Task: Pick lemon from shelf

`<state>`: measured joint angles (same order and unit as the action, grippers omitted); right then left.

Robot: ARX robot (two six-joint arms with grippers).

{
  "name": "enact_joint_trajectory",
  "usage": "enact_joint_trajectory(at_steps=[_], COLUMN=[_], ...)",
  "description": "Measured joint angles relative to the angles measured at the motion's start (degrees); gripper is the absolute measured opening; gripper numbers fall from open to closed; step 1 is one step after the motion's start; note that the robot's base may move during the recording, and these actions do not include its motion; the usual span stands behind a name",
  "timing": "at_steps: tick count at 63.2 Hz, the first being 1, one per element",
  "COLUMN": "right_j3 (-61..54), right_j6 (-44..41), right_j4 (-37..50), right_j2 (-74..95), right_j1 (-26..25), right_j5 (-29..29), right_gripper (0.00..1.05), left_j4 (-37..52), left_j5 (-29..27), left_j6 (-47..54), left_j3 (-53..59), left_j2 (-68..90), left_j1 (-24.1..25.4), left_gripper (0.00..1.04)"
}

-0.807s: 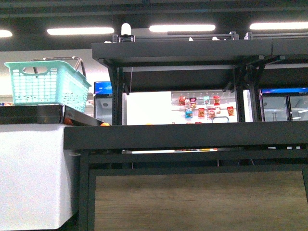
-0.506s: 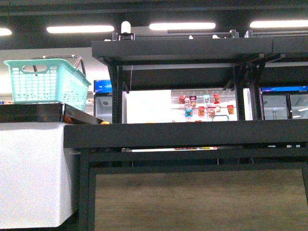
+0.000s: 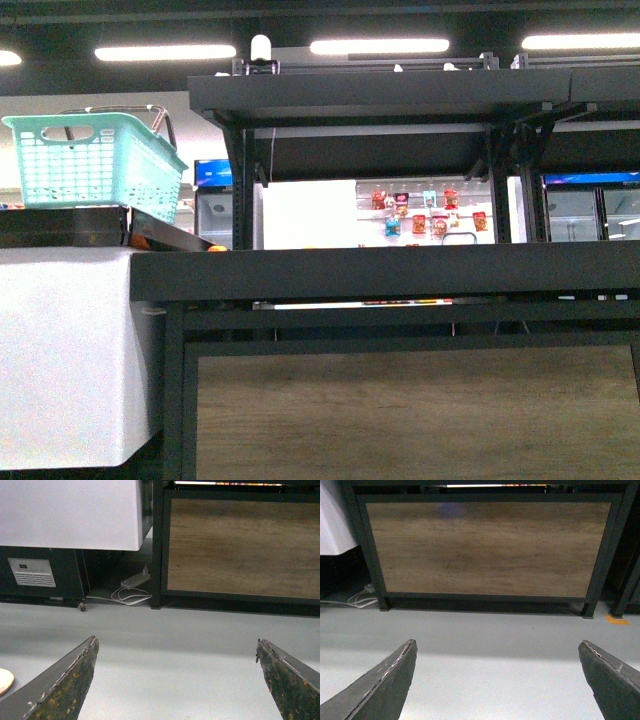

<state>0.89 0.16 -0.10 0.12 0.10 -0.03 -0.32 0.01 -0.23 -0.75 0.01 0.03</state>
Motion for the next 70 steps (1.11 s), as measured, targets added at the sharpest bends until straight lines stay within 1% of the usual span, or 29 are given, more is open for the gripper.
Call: enact_joint_trajectory(at_steps=[70], right_j3=[0.0], right_j6=[0.0], right_j4=[0.0], right_j2=[0.0], right_j1=[0.0], right_j5=[0.0], right_gripper=[0.97], left_j4=[0.0], left_j5=[0.0], left_j6=[0.0], left_j3=[0.0], left_j2=[0.0], left_j1=[0.0], left_gripper=[0.97])
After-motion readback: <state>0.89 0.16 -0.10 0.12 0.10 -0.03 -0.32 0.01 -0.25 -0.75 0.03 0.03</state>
